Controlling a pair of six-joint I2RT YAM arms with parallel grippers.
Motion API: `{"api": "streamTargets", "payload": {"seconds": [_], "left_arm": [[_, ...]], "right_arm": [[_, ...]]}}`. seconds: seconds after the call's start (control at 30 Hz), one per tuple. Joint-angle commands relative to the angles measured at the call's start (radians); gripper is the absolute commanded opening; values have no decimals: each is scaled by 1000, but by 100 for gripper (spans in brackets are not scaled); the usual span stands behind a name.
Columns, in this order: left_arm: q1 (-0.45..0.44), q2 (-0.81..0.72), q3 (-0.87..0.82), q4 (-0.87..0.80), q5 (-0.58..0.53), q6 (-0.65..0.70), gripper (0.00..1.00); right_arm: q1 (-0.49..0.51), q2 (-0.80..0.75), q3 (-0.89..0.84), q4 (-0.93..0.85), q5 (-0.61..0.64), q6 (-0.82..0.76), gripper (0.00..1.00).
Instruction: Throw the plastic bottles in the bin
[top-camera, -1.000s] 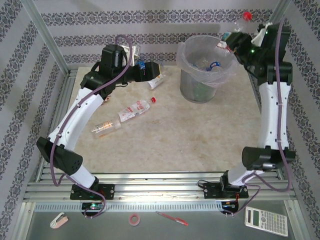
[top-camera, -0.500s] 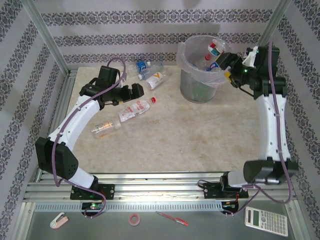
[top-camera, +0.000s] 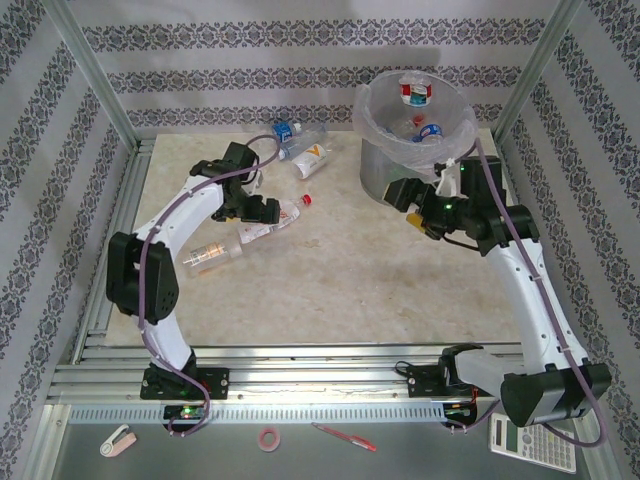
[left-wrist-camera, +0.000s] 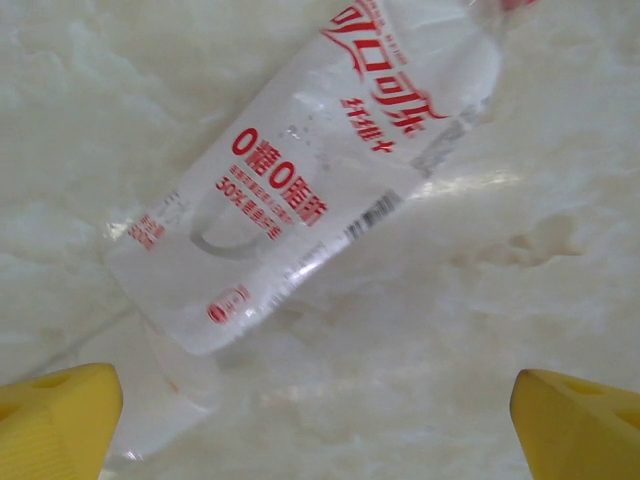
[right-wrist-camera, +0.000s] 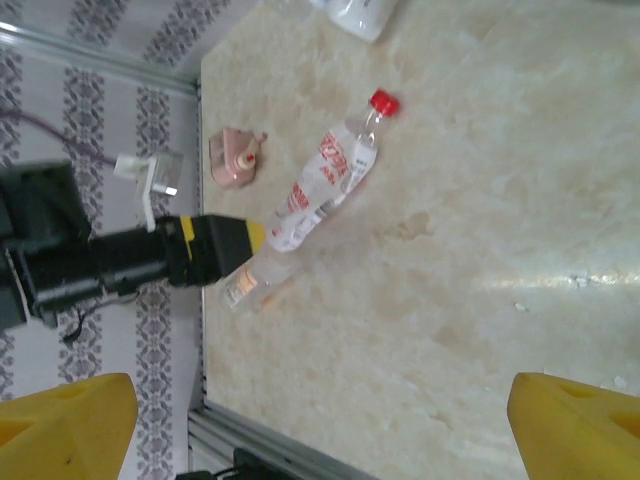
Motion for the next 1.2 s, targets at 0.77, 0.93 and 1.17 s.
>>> {"api": "streamTargets", "payload": {"seconds": [0.77, 0.93, 1.17], "left_arm": [[3, 401, 262, -118, -4, 296, 95], [2, 362, 217, -66, 91, 275, 73], [1, 259, 82, 70, 262, 226, 36]], "right_arm": [[130, 66, -94, 106, 47, 27, 96], [134, 105, -131, 158, 54, 38, 95], [168, 196, -168, 227, 71, 38, 95]]}}
